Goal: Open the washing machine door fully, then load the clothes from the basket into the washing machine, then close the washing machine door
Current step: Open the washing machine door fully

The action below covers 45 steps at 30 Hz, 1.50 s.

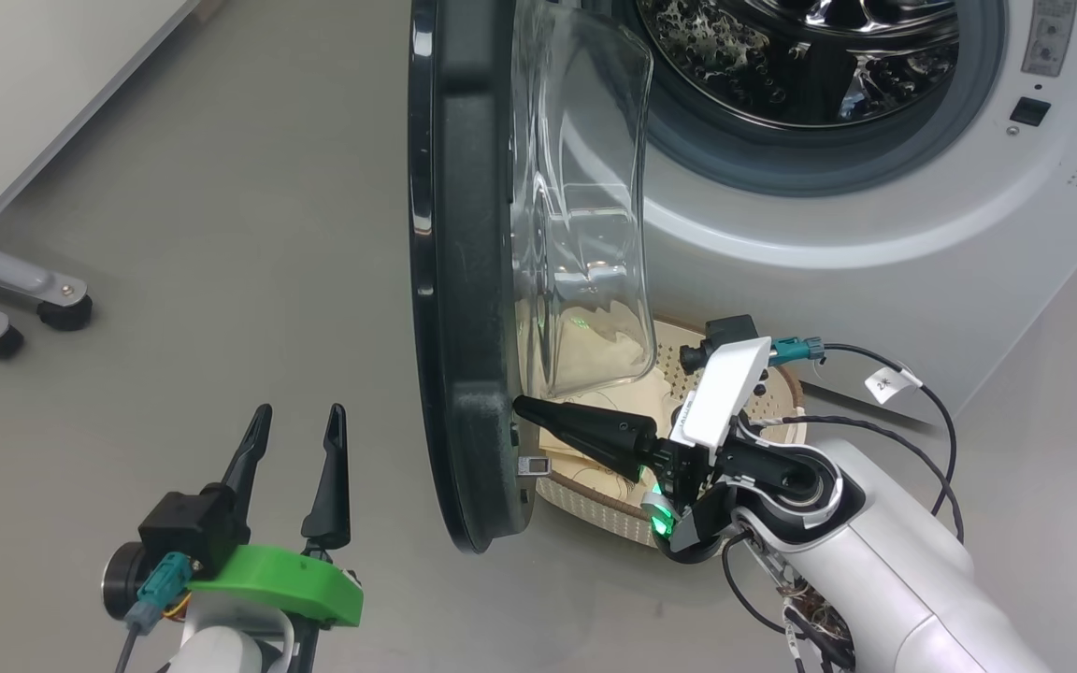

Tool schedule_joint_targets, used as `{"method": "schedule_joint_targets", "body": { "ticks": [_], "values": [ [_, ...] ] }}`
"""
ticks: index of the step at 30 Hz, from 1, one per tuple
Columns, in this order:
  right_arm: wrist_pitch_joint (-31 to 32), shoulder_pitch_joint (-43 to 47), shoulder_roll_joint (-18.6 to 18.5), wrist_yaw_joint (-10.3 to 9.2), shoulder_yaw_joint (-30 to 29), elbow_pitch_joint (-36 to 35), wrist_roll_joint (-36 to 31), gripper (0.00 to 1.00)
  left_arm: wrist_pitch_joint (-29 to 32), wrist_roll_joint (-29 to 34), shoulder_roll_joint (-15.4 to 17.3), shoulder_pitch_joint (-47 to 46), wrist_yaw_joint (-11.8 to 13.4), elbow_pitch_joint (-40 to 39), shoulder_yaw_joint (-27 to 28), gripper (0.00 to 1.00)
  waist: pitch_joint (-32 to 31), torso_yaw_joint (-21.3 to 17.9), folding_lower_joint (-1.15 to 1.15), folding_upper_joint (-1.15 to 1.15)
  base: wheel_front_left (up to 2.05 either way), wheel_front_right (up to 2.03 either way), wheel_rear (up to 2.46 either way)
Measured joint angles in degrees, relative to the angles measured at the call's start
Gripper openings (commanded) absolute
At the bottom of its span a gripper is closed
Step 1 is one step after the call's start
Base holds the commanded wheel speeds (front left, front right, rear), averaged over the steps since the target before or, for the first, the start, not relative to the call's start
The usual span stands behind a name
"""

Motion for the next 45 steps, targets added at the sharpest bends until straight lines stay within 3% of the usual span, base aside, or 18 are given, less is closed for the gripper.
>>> {"method": "schedule_joint_targets", "body": {
  "ticks": [12,24,37,38,39,40,41,42,45],
  "values": [
    [-4.60,-0.22,0.07,0.02,2.05,1.14,1.52,0.00,0.00,0.00,0.01,0.42,0.23,-0.23,0.15,1.00,0.25,-0.15,0.00,0.00,0.00,0.00,0.00],
    [-10.13,-0.14,0.07,1.04,-4.35,1.45,1.51,0.00,0.00,0.12,0.04,0.50,0.24,-0.07,1.32,1.00,-0.37,-1.55,0.00,0.00,0.00,0.00,0.00],
    [-17.92,5.49,-6.04,1.27,-12.35,-2.85,-0.89,0.00,0.00,1.41,0.07,0.82,0.43,0.02,3.35,1.00,-1.51,-5.59,0.00,0.00,0.00,0.00,0.00],
    [-18.48,6.02,-6.50,1.27,-12.77,-3.68,-1.83,0.11,0.00,1.49,0.08,0.96,0.52,0.02,3.57,1.00,-1.61,-5.92,0.00,0.00,0.00,0.00,0.00],
    [-19.16,6.45,-6.84,1.27,-13.33,-4.43,-2.40,0.35,0.00,1.49,0.08,1.17,0.57,0.03,3.74,1.00,-1.71,-6.25,0.00,0.00,0.00,0.00,0.00],
    [-19.92,7.03,-7.12,1.29,-13.93,-5.35,-2.98,0.48,0.00,1.55,0.08,1.47,0.58,0.04,3.87,1.00,-1.82,-6.57,0.00,0.00,0.00,0.00,0.00],
    [-20.53,7.54,-7.43,1.37,-14.32,-6.03,-3.63,0.89,0.00,1.57,0.09,1.74,0.58,0.16,3.90,1.00,-1.93,-6.90,0.00,0.00,0.00,0.00,0.00],
    [-21.20,8.26,-7.59,1.56,-14.84,-6.79,-4.09,1.00,0.00,1.67,0.08,1.88,0.58,0.27,3.92,1.00,-2.06,-7.21,0.00,0.00,0.00,0.00,0.00],
    [-23.73,10.76,-7.77,1.56,-16.26,-8.49,-5.68,1.00,0.00,1.97,0.09,1.94,0.58,0.34,4.22,1.00,-2.46,-8.11,0.00,0.00,0.00,0.00,0.00]
  ]
}}
